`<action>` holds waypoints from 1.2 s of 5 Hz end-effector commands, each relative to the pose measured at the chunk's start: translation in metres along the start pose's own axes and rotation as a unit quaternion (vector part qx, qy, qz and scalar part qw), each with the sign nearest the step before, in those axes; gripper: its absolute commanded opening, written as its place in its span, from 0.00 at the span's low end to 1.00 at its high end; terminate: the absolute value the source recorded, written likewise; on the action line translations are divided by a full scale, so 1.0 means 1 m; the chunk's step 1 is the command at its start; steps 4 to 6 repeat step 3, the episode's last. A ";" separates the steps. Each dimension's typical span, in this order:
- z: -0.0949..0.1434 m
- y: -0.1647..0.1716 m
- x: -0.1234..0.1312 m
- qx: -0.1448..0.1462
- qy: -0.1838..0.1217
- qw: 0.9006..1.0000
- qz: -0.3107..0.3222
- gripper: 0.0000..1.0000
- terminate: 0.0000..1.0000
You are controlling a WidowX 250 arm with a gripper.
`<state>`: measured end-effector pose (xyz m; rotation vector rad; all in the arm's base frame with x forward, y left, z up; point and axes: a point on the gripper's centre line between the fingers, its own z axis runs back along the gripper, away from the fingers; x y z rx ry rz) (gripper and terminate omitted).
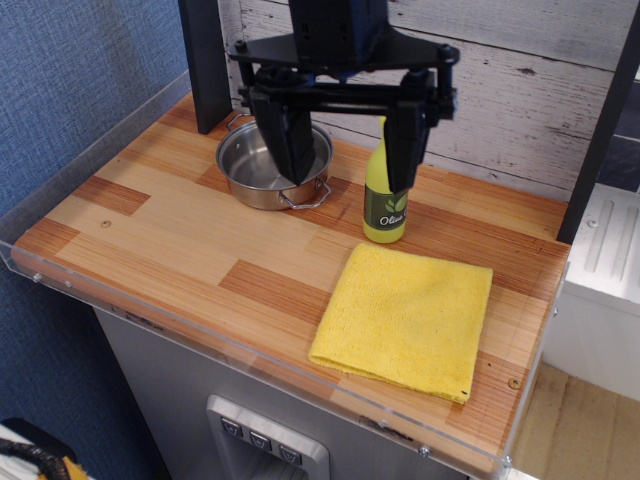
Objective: Slide pot upward to left of the bottle.
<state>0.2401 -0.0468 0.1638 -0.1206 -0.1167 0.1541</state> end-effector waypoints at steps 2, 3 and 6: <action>0.030 -0.025 -0.032 -0.017 -0.020 0.994 -0.109 1.00 0.00; 0.030 -0.025 -0.032 -0.017 -0.020 0.994 -0.109 1.00 1.00; 0.030 -0.025 -0.032 -0.017 -0.020 0.994 -0.109 1.00 1.00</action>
